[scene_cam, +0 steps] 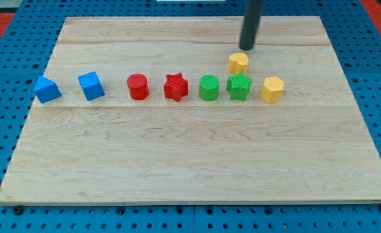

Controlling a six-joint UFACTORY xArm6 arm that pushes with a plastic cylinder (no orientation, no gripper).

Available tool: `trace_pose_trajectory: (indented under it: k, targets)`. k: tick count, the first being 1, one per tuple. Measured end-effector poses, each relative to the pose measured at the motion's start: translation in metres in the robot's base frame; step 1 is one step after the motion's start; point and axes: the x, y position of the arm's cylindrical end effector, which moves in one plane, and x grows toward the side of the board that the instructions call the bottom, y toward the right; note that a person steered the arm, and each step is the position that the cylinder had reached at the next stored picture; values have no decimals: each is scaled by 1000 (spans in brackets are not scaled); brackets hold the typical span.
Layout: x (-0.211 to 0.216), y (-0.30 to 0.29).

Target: Move the yellow heart to the center right

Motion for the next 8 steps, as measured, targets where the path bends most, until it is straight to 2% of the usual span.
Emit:
trace_pose_trajectory:
  k: [1,2,4,6,7,8]
  targets:
    - [24,-56]
    - [59,-38]
    - [62,59]
    - [103,86]
    - [90,90]
    - [59,90]
